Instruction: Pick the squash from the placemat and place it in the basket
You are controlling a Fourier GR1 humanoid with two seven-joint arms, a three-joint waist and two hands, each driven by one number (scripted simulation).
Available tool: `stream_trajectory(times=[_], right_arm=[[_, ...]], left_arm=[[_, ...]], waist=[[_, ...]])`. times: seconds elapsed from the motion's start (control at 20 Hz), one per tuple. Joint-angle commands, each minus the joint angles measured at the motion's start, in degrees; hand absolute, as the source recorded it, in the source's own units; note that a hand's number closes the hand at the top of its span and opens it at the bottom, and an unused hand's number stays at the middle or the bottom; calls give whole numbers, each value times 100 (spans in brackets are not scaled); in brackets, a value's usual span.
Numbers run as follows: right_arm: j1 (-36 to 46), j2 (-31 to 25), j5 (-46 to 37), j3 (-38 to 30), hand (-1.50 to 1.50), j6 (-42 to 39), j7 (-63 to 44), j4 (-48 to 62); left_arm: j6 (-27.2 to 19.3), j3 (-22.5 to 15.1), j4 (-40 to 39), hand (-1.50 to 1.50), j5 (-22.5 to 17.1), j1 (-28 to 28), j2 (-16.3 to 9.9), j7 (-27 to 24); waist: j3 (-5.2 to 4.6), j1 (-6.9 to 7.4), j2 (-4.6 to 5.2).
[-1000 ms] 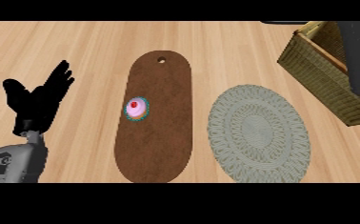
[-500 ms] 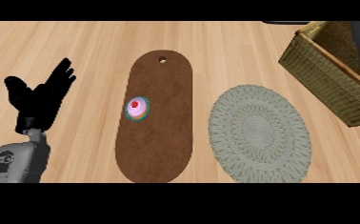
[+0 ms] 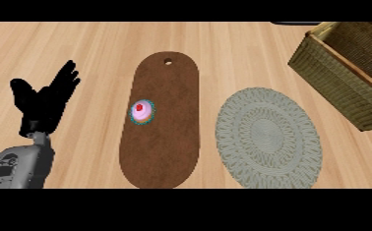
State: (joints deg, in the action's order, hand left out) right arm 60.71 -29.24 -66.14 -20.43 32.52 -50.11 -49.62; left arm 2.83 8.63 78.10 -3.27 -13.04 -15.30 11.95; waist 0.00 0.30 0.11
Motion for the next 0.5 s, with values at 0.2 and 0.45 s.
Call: stream_trajectory(times=[0.2, 0.45], right_arm=[[-365, -224, 267, -717, -150, 926, -423, -1344], [-1852, -196, 1172, -1182, -150, 97, -373, -3152]], left_arm=[[-20, 12, 58, 0, -1, 132, 43, 21], [88, 291, 176, 0, -178, 437, -143, -37]], waist=[[0, -148, -61], [0, -314, -114]])
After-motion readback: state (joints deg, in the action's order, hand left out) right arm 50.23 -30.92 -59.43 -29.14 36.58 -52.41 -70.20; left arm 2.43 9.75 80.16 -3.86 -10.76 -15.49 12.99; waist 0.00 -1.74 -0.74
